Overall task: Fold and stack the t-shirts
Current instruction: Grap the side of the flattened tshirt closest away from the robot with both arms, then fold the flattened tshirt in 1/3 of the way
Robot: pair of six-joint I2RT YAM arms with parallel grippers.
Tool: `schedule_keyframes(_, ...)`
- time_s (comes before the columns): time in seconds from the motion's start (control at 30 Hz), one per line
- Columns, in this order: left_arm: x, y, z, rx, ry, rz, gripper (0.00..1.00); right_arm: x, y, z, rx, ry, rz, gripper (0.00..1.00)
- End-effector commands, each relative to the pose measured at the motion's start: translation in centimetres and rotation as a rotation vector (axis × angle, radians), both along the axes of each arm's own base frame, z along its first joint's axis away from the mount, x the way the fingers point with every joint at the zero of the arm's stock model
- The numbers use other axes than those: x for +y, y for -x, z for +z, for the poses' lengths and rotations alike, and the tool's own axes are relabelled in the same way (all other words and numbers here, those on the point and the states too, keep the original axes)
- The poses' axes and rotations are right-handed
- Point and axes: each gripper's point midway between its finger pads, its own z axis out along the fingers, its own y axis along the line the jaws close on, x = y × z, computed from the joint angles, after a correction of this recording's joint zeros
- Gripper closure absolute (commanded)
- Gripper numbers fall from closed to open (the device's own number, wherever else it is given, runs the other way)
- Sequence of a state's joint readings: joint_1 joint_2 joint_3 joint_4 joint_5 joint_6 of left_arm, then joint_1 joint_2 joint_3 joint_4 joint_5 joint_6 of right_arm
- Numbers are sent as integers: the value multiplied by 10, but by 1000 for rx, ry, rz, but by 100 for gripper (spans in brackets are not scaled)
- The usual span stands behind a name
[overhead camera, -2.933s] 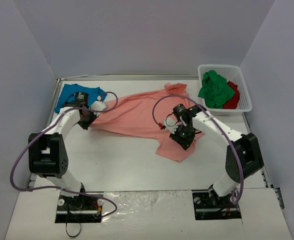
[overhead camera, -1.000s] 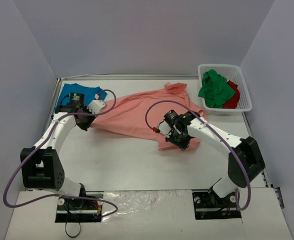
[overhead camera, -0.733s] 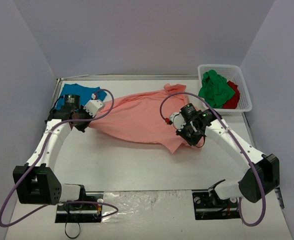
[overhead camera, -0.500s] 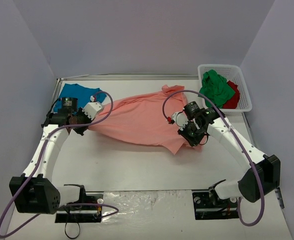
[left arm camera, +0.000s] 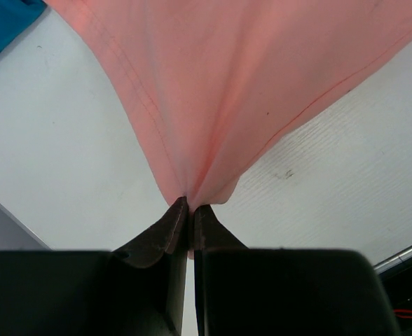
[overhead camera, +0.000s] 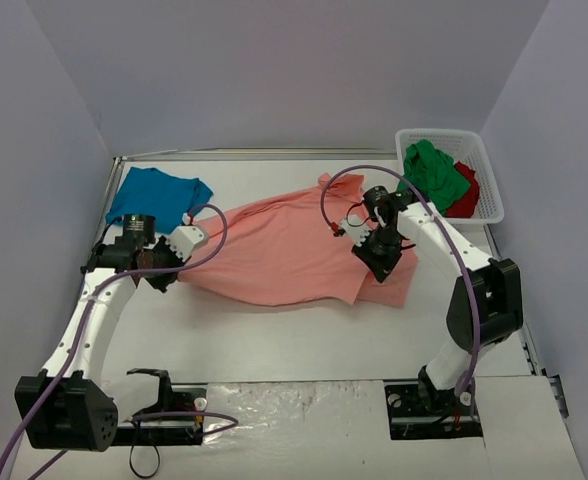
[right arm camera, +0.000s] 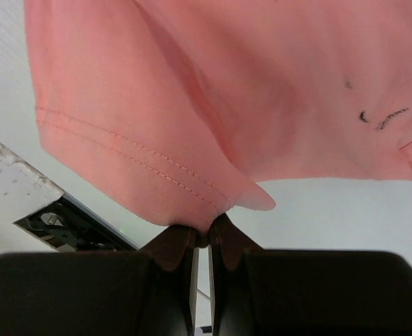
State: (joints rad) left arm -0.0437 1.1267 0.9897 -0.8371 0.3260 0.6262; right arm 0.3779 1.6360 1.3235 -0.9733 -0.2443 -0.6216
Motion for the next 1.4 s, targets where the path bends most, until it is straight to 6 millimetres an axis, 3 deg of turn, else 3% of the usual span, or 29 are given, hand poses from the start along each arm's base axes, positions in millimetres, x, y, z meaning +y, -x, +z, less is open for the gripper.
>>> schedule_keyframes(0.0,0,11,9,-14,7,-12,98,-9,-7,3,36,11,5,100)
schedule_keyframes(0.23,19,16,-9,-7,-111,-29,98,-17,0,14,23,-7,-6,100)
schedule_keyframes(0.57,18,34,-38,50,-122,-100,97,-35,50,48,-15,-39,-41,100)
schedule_keyframes(0.8,18,56,-42,102,-125,-146,97,-42,73,69,-113,-75,-87,100)
schedule_keyframes(1.0,20,76,-43,124,-141,-177,98,-48,83,69,-137,-58,-119,100)
schedule_keyframes(1.17,21,76,-43,118,-149,-185,98,-49,73,66,-129,-41,-105,100)
schedule_keyframes(1.37,23,56,-44,132,-157,-164,98,-48,36,57,-121,-4,-100,100)
